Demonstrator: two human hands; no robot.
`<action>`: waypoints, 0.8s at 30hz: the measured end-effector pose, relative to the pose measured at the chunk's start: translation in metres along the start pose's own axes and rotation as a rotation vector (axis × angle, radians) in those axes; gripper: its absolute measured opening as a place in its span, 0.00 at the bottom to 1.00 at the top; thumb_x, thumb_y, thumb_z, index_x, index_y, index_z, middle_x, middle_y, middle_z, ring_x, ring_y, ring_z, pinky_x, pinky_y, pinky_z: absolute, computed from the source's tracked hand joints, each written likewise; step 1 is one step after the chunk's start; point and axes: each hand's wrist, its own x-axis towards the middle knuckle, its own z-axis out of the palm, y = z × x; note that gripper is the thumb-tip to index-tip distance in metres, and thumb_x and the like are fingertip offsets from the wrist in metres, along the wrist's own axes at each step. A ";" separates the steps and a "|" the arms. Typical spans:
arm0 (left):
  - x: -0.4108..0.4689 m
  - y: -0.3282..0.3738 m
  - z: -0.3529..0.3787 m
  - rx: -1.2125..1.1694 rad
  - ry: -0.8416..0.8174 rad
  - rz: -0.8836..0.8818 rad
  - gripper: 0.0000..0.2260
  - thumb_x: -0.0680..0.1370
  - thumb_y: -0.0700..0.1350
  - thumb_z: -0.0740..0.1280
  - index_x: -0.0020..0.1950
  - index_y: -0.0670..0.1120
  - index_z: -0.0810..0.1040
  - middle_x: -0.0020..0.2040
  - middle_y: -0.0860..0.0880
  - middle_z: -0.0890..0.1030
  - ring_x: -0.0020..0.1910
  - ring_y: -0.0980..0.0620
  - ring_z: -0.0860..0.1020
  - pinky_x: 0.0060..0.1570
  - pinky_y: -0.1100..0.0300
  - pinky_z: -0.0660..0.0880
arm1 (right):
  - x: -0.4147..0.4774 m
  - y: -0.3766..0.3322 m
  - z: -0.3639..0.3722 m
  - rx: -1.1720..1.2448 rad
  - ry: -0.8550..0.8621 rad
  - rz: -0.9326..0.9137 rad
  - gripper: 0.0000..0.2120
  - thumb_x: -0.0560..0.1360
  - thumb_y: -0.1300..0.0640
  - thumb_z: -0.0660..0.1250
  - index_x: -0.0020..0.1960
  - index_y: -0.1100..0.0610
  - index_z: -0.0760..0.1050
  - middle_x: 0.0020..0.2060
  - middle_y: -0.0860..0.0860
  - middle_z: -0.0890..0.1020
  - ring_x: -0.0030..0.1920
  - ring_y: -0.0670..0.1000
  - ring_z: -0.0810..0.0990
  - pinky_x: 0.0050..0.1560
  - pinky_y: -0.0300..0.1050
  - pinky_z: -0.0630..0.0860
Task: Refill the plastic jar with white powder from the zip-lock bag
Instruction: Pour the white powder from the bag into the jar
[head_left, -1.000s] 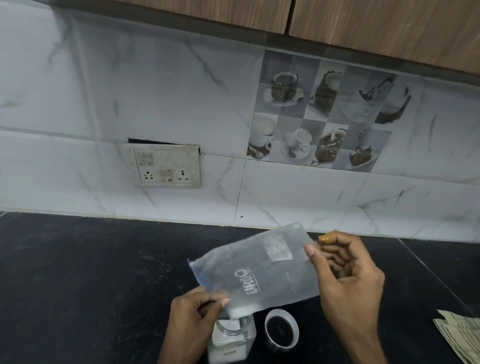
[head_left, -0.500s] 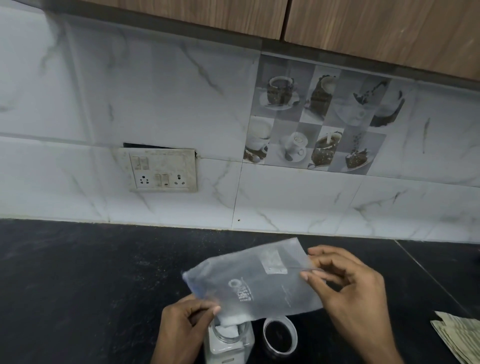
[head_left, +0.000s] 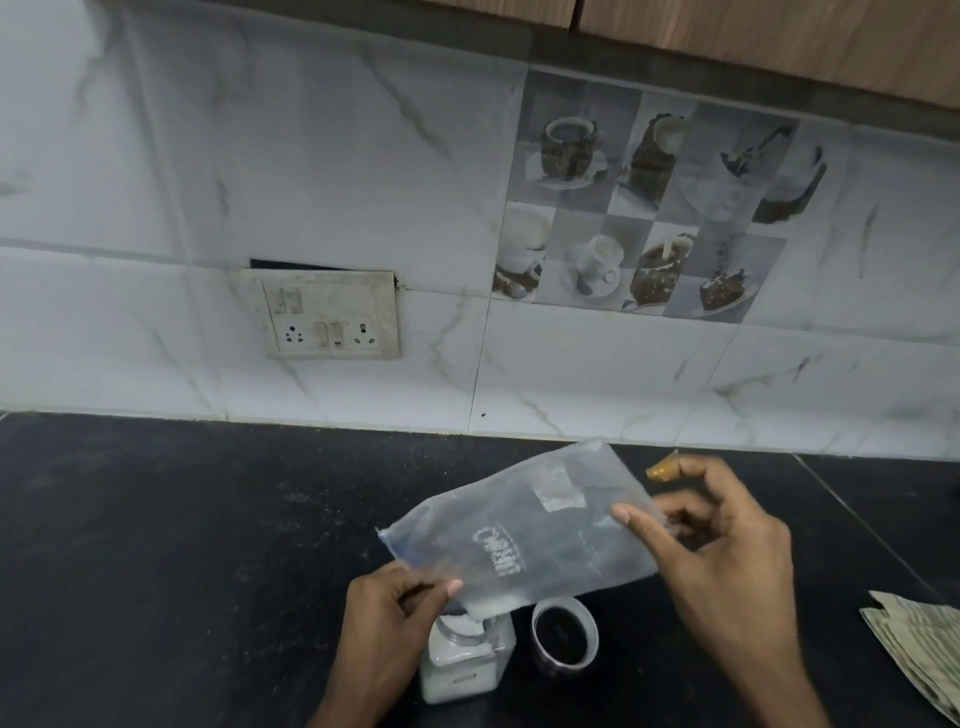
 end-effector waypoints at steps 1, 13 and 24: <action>0.000 0.002 0.000 0.004 -0.011 0.004 0.10 0.68 0.35 0.77 0.35 0.50 0.86 0.36 0.52 0.86 0.36 0.61 0.84 0.35 0.74 0.76 | 0.000 0.001 0.000 0.001 0.008 -0.002 0.18 0.64 0.58 0.79 0.47 0.47 0.75 0.33 0.38 0.84 0.34 0.41 0.83 0.34 0.27 0.75; 0.000 -0.003 0.001 0.000 -0.020 0.009 0.10 0.69 0.36 0.77 0.35 0.51 0.86 0.37 0.47 0.86 0.34 0.59 0.84 0.37 0.64 0.81 | 0.000 0.007 0.006 0.052 0.085 -0.016 0.16 0.66 0.59 0.78 0.49 0.50 0.76 0.35 0.40 0.85 0.36 0.42 0.84 0.40 0.30 0.77; 0.003 -0.010 0.003 0.016 -0.022 0.017 0.09 0.67 0.33 0.78 0.35 0.48 0.87 0.34 0.50 0.86 0.33 0.63 0.83 0.35 0.74 0.77 | -0.002 0.010 0.010 0.062 0.097 -0.033 0.15 0.66 0.60 0.78 0.48 0.50 0.76 0.34 0.40 0.85 0.36 0.41 0.84 0.38 0.27 0.75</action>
